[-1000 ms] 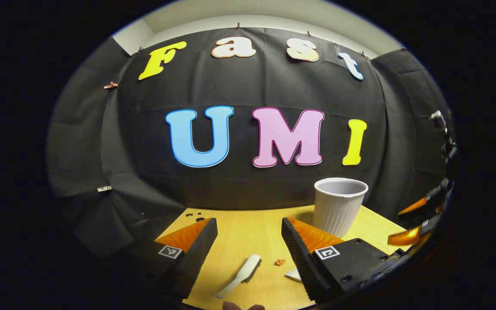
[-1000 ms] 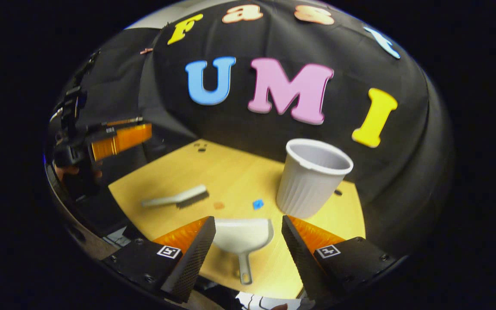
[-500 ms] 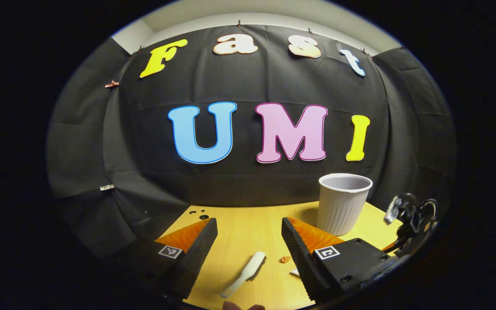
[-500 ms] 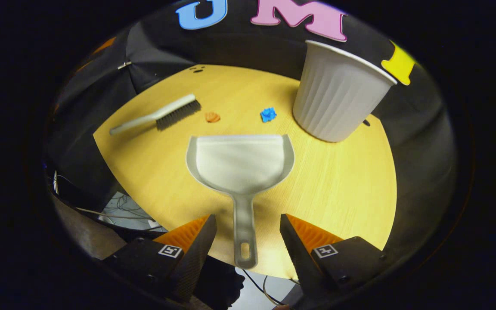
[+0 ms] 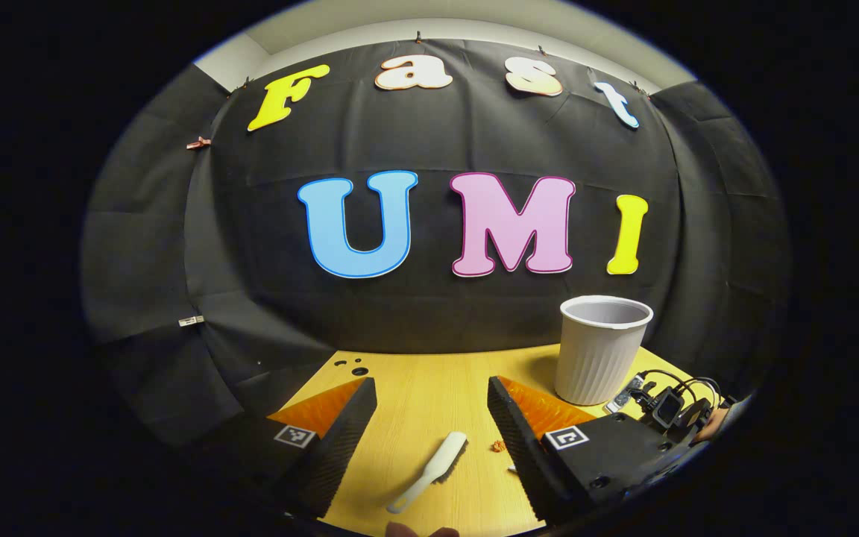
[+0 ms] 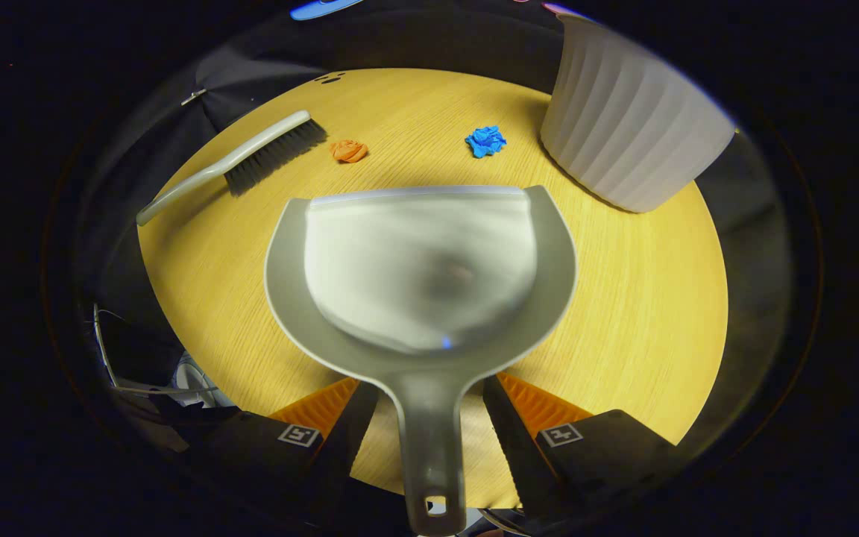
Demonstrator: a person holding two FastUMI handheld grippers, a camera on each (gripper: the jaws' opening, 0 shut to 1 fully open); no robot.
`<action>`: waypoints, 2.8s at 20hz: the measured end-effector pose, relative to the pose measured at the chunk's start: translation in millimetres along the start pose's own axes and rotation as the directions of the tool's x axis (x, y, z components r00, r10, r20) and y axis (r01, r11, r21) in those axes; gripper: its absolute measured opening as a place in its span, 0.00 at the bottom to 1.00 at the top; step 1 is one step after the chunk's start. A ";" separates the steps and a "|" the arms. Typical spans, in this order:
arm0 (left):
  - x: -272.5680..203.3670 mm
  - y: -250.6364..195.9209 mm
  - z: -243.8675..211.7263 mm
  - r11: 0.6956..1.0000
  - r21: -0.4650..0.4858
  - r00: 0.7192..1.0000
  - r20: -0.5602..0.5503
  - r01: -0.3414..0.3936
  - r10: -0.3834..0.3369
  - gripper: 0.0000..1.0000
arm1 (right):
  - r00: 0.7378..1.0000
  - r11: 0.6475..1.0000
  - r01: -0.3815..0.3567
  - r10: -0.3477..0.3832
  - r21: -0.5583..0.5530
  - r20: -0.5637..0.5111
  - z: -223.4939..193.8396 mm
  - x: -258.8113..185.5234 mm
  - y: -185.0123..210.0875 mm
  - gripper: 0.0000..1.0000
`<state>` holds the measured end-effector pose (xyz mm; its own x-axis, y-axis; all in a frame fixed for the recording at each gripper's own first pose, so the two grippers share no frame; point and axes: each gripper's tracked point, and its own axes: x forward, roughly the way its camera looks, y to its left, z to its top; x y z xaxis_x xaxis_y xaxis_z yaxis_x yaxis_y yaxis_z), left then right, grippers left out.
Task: Pick up the small broom and dustpan from the desktop, sweep the trash into the dustpan with the broom, and then empty the trash into the garbage bin.
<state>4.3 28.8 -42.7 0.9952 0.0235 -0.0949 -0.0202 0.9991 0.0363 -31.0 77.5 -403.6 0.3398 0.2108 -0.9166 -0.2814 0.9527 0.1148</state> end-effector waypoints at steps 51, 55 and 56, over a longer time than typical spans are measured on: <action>98.4 15.9 -310.4 0.930 0.078 0.457 -0.884 0.359 -0.102 0.29 | 0.996 0.990 -0.089 0.087 -0.113 -0.023 -27.5 -61.2 -38.3 0.36; 130.9 -4.4 -285.7 0.944 0.084 0.533 -0.839 0.319 -0.106 0.25 | 0.991 0.975 -0.109 0.091 -0.194 -0.103 -17.4 -56.8 -58.6 0.36; 140.5 -10.2 -283.3 0.943 0.090 0.539 -0.836 0.321 -0.104 0.25 | 0.990 0.971 -0.107 0.083 -0.216 -0.118 -13.1 -53.9 -65.2 0.36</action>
<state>117.2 31.7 -338.2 0.4581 -0.0624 -0.8867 0.3092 0.9464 0.0932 -42.8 1.2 -366.7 0.2070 0.2613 -0.9428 -0.5029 0.8550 0.1266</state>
